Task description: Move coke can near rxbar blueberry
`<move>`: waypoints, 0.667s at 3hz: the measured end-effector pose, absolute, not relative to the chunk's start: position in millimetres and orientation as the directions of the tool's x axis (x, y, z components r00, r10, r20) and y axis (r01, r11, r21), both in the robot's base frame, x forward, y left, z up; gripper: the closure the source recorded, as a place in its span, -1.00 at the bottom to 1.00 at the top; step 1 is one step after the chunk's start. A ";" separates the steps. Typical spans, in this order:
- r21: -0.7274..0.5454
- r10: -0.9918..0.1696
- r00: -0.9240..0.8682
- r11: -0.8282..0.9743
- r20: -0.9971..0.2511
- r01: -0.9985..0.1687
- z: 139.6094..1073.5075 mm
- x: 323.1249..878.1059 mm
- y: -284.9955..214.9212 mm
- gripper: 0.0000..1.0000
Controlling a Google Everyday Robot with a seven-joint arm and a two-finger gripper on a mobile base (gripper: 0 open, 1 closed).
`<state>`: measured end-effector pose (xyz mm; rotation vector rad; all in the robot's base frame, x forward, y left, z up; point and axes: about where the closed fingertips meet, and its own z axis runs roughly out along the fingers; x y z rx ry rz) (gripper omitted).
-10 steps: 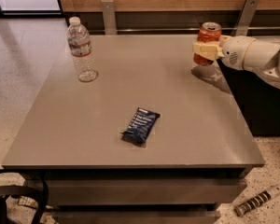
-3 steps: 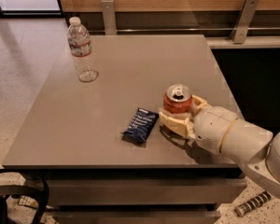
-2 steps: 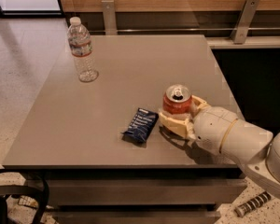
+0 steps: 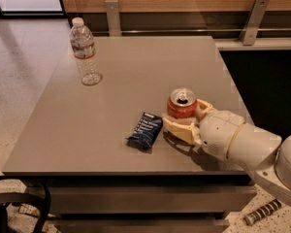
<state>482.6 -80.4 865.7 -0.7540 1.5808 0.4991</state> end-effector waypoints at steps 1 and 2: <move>-0.105 -0.184 -0.033 0.690 -0.982 -0.716 866.2 482.5 -78.6 -0.74; -0.107 -0.185 -0.031 0.688 -0.982 -0.718 866.6 482.3 -76.8 -1.00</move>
Offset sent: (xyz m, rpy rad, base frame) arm -0.0001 0.0015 0.0004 -0.0008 -0.0006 0.0026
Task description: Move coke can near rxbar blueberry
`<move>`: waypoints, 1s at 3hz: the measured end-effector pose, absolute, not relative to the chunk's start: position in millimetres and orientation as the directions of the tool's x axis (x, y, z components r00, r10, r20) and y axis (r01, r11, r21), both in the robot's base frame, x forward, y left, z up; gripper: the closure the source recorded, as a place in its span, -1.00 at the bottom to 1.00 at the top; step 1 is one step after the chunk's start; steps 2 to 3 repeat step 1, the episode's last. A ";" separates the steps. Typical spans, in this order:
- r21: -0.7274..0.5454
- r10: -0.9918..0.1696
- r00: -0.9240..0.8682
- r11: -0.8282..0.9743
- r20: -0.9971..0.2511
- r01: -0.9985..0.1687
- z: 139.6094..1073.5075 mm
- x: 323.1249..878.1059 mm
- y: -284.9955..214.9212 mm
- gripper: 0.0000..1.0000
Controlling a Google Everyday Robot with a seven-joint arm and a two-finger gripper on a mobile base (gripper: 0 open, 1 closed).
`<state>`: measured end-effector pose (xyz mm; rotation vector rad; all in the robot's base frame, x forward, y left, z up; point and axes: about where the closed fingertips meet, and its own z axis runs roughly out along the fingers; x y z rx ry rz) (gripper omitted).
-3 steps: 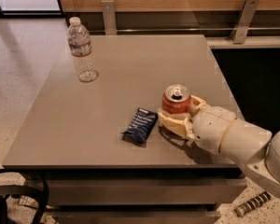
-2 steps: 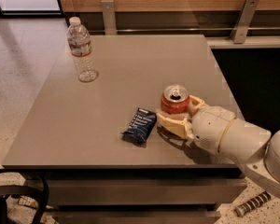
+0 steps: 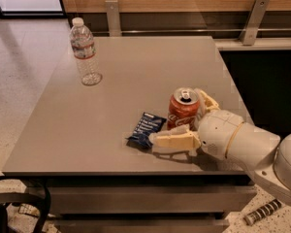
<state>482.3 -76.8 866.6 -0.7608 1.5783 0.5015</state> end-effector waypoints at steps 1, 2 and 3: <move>-0.107 -0.185 -0.031 0.688 -0.982 -0.718 866.6 482.3 -76.8 -1.00; -0.107 -0.185 -0.031 0.688 -0.982 -0.718 866.6 482.3 -76.8 -1.00; -0.107 -0.185 -0.031 0.688 -0.982 -0.718 866.6 482.3 -76.8 -1.00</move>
Offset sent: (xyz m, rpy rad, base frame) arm 0.0000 0.0000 0.0000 0.0000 0.0000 0.0000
